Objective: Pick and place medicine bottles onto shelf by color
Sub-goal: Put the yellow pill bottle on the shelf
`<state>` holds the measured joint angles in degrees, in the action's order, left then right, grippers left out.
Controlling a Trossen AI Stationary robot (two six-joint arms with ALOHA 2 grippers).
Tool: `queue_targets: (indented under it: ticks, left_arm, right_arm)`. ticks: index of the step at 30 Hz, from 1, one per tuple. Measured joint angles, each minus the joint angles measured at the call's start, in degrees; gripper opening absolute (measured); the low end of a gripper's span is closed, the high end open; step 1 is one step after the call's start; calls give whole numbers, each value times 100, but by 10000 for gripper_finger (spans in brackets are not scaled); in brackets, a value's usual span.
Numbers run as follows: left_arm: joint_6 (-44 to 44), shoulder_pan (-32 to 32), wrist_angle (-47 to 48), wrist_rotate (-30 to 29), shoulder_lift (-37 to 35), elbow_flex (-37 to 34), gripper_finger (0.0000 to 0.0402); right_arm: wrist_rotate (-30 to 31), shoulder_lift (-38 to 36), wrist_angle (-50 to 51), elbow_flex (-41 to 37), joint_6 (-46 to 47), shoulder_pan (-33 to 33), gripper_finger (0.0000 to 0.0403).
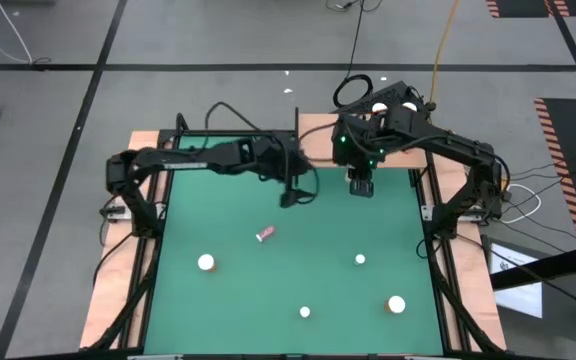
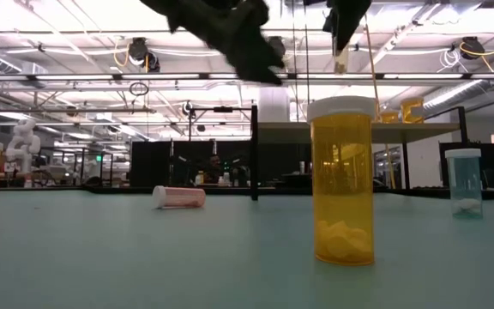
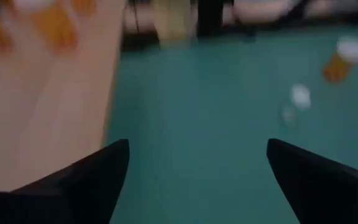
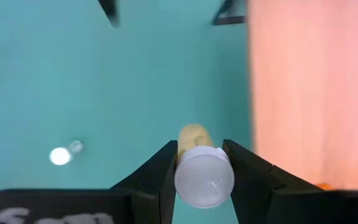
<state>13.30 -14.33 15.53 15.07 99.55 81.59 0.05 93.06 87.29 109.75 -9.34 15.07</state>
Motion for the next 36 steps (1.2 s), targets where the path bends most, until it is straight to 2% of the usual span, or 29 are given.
queue_targets:
  ticks: [5,9,15,17,19,21,30,36]
  left_arm:
    - [-13,-409,915,-165,-375,-229,367]
    - [-105,-815,497,-163,-750,-846,341]
    - [-592,-1400,-723,-180,-1254,-1659,308]
    - [-710,-1513,-700,-173,-1406,-1826,300]
    - [-745,-1530,-959,-166,-1401,-1842,293]
    - [-743,-1523,-761,-162,-1437,-1885,290]
    - [-563,-1234,-1203,-143,-1441,-1866,287]
    - [-436,-1173,-1329,-141,-1443,-1866,287]
  right_arm:
    - [-11,-2,-339,0,-427,570,112]
    - [-15,-2,-489,0,-767,1118,112]
    - [-59,72,-706,0,-1268,1976,112]
    - [-324,115,-897,0,-1377,2253,112]
    - [-618,166,-1017,0,-1445,2499,112]
    - [-775,294,-1148,0,-1447,2695,112]
    - [-747,1116,-1194,28,-1672,3143,112]
    - [-551,1479,-1101,391,-1750,3268,112]
